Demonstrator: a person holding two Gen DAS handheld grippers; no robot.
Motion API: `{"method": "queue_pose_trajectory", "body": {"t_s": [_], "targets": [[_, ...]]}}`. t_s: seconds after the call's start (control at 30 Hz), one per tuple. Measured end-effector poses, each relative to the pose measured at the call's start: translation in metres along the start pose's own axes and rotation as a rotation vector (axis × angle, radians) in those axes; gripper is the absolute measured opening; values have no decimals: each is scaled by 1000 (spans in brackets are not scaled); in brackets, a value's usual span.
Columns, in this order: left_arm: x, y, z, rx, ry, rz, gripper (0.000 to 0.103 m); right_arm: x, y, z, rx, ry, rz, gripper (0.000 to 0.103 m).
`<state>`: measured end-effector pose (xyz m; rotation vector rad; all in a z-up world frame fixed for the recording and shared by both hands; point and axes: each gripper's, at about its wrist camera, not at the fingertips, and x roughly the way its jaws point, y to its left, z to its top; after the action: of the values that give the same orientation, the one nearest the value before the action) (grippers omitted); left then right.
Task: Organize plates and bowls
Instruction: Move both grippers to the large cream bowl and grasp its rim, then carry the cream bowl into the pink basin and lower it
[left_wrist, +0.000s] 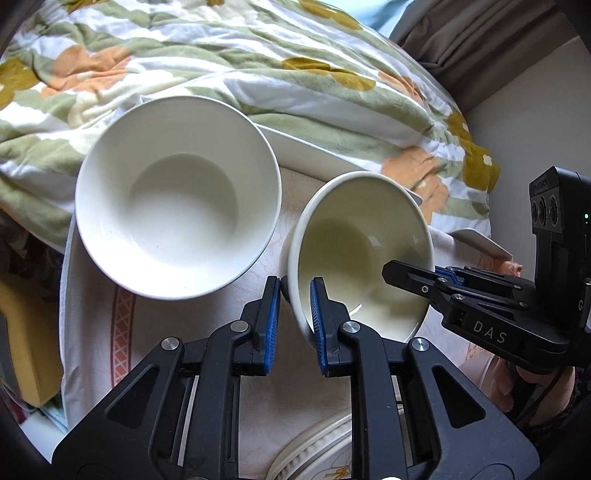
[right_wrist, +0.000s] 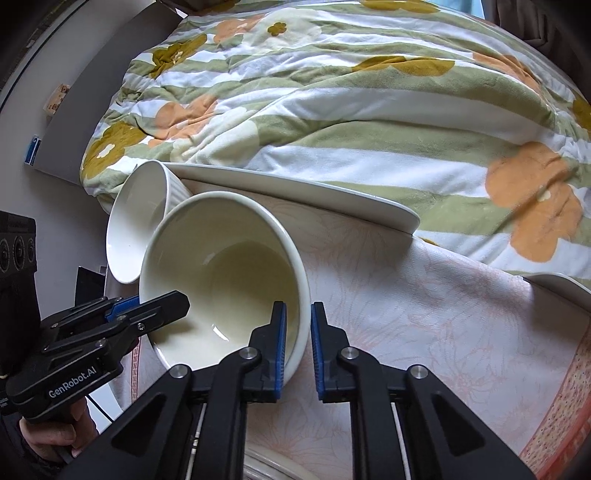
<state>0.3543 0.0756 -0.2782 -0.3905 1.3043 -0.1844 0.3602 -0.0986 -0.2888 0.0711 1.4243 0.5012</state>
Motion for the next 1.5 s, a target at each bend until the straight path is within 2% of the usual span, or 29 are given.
{"method": "queue_pose_trajectory", "body": {"t_s": [0.27, 0.47, 0.67, 0.9, 1.13, 1.27, 1.5], "targets": [[-41, -31, -8, 52, -66, -7, 14, -43, -1, -13, 29, -97, 8, 10], [-74, -83, -33, 96, -119, -20, 14, -97, -13, -41, 35, -178, 11, 10], [-89, -153, -76, 145, -143, -40, 14, -150, -45, -88, 43, -225, -8, 10], [-71, -238, -138, 202, -116, -84, 14, -201, -106, -162, 99, -265, -51, 10], [-31, -300, -195, 244, -39, -101, 14, -217, -169, -234, 182, -250, -77, 10], [-3, -315, -211, 281, 14, -62, 14, -208, -195, -259, 236, -227, -70, 10], [35, -315, -221, 351, 90, 56, 14, -176, -212, -270, 287, -191, -57, 10]]}}
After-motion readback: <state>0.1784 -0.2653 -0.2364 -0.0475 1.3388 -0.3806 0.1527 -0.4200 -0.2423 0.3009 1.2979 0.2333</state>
